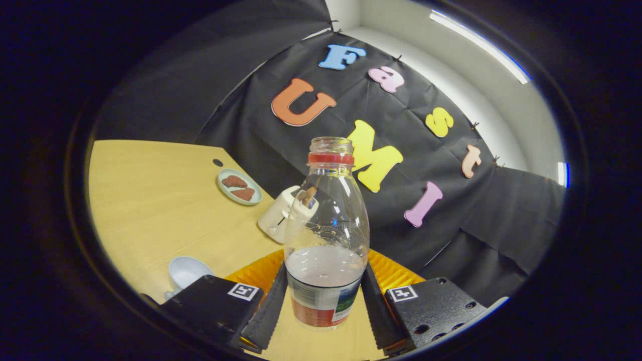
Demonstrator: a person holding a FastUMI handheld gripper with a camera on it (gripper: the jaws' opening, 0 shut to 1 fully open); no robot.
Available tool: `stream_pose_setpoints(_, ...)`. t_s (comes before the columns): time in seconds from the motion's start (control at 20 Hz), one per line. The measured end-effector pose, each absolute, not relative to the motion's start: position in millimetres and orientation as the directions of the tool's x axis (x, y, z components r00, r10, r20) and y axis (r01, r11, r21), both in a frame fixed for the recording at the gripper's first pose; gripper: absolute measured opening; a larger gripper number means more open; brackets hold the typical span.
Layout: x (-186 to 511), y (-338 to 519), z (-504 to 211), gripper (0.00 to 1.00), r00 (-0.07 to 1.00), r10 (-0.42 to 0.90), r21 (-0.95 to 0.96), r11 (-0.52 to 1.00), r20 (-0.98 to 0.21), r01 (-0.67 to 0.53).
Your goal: Take the bottle from table, then pour the juice into the cup, finally place the bottle on the coaster
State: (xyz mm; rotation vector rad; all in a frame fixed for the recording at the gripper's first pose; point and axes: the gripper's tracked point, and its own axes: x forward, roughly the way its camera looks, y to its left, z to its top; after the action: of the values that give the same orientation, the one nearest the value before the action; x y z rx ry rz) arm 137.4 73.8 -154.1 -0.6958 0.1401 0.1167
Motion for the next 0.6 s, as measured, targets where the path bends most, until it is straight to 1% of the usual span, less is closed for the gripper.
stream_pose_setpoints(0.1, 139.2, 79.3, -146.1, 0.79, 0.984, 0.077, -0.569, 0.808, -0.16, -0.155)
stream_pose_setpoints(0.3, 146.5, 82.7, -126.2, 0.79, 0.99, 0.1, -0.466, 0.874, -0.104, -0.137)
stream_pose_setpoints(0.45, 155.7, 86.0, -128.2, 0.79, 0.989, 0.113, -0.39, 0.91, -0.095, -0.141)
stream_pose_setpoints(0.6, 166.1, 89.7, -132.2, 0.79, 0.989, 0.121, -0.366, 0.92, -0.082, -0.143)
